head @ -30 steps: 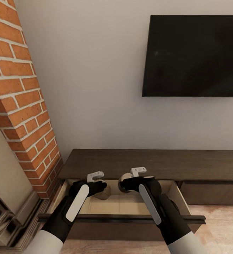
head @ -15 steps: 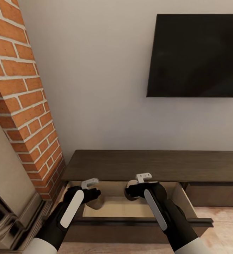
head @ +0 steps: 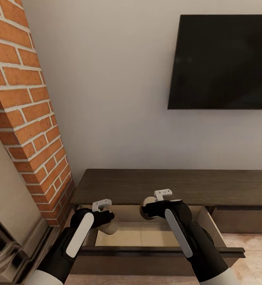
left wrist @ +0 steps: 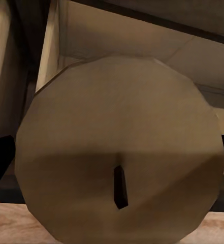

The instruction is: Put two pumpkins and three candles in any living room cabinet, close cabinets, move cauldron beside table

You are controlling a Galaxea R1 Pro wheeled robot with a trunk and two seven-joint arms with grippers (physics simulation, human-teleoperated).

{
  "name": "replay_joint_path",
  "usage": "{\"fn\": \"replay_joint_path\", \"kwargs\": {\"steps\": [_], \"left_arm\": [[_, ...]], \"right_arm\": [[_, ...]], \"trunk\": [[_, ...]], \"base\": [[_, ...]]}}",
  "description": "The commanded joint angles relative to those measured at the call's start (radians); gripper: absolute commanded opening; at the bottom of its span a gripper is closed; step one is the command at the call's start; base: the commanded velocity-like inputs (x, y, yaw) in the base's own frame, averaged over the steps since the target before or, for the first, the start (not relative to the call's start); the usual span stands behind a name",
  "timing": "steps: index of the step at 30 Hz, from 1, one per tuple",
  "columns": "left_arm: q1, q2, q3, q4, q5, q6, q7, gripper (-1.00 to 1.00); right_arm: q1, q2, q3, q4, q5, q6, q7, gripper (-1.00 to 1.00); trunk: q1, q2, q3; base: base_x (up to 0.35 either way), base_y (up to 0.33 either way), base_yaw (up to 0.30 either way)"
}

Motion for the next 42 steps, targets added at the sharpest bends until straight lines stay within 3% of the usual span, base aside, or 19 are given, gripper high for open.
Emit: {"fn": "replay_joint_path", "kwargs": {"steps": [1,4,12,15,20,27,34,42], "left_arm": [[-0.001,0.000,-0.001,0.001,0.010,-0.001,0.010,-1.00],[0.000,-0.002,-0.004,0.023,0.011,-0.023,0.010,-1.00],[-0.002,-0.018,-0.012,0.132,0.004,-0.096,-0.019,-1.00],[-0.004,-0.021,-0.031,0.150,0.002,-0.129,-0.030,-1.00],[-0.030,-0.043,-0.056,0.253,0.002,-0.174,-0.038,-1.00],[-0.073,-0.062,-0.067,0.382,0.000,-0.185,-0.046,-1.00],[-0.143,-0.066,-0.069,0.537,0.006,-0.258,-0.060,-1.00],[-0.155,-0.070,-0.071,0.561,0.008,-0.295,-0.080,-1.00]], "right_arm": [[-0.001,0.000,0.001,-0.001,-0.012,0.003,-0.010,-1.00],[-0.001,0.000,0.001,0.002,-0.011,0.003,-0.010,-1.00],[-0.025,0.000,0.002,0.226,-0.010,-0.017,-0.007,-1.00],[-0.034,0.001,0.002,0.277,-0.012,-0.034,-0.007,-1.00],[-0.039,0.002,0.002,0.346,-0.013,-0.091,-0.007,-1.00],[-0.053,0.030,0.008,0.491,-0.011,-0.188,-0.006,-1.00],[-0.132,0.062,0.011,0.704,-0.011,-0.298,-0.006,-1.00],[-0.148,0.070,0.011,0.751,-0.010,-0.347,-0.004,-1.00]], "trunk": [[0.000,0.000,-0.001],[0.000,0.000,-0.001],[0.000,0.000,-0.001],[0.000,0.000,-0.001],[0.000,0.000,-0.001],[0.000,0.000,-0.001],[0.000,0.000,-0.001],[0.000,0.000,-0.001]], "base": [[0.002,0.002,0.000],[0.001,0.001,0.000],[0.213,0.000,0.000],[0.069,0.000,0.000],[0.020,0.000,0.000],[0.003,0.000,0.000],[0.000,0.000,0.000],[0.060,0.000,0.000]]}}
